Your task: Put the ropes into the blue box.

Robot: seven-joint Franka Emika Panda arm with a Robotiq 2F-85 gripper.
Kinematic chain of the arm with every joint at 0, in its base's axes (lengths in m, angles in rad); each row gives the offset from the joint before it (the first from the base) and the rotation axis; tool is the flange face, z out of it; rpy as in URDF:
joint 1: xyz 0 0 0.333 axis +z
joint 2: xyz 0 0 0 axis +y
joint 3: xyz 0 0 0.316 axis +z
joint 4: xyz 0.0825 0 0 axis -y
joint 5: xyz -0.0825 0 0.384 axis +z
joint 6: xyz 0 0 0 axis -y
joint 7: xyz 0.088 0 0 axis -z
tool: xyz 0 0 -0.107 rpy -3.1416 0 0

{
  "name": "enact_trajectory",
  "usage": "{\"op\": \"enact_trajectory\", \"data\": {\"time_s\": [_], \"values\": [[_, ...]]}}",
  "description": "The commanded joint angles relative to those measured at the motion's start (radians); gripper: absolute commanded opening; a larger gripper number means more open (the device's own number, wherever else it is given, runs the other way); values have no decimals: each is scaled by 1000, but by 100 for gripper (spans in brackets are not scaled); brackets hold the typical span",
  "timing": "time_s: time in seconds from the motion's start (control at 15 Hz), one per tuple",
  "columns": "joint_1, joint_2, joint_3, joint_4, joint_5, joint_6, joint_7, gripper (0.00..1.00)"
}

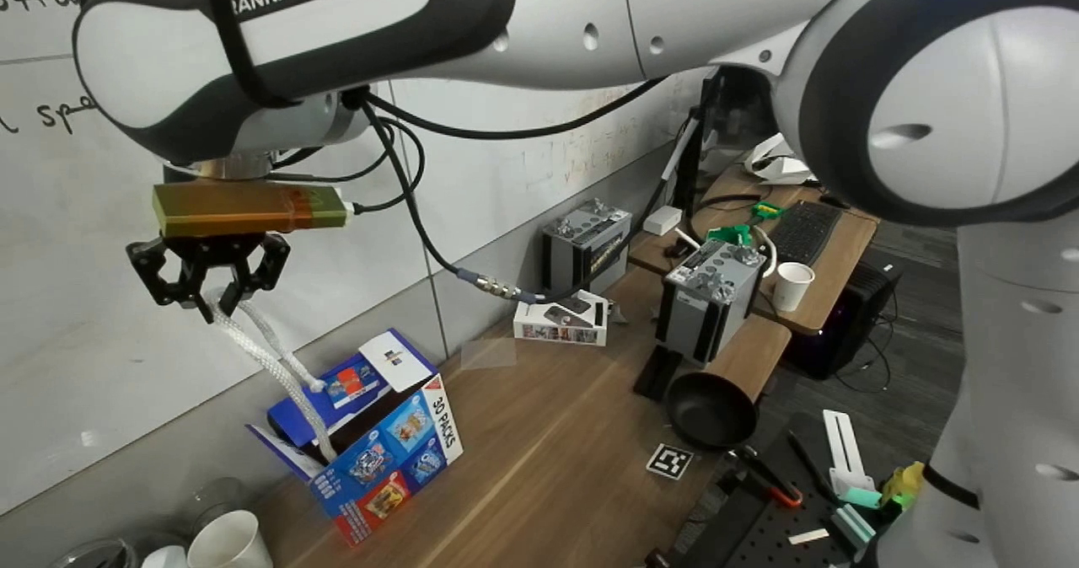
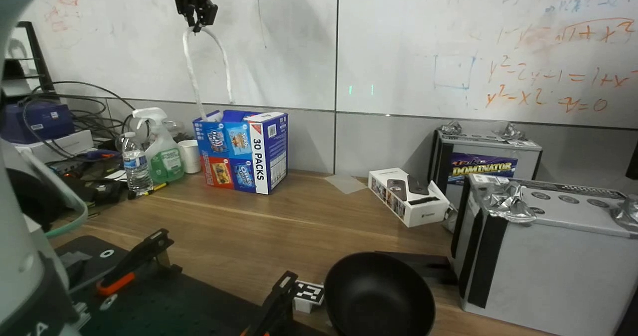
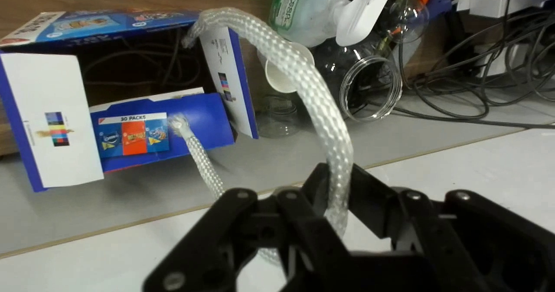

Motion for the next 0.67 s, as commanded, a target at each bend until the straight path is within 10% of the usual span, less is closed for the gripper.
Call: {"op": "enact_trajectory", "data": {"time_s": [0.0,0.4,0.47,0.6], "values": [[-17,18,9,2,60,-13,-74,10],[-37,55,3,3,96,-33,-121,10],[-41,57,1,4,98,-40,-121,41],[-47,55,-1,1,101,-51,-121,47]]}}
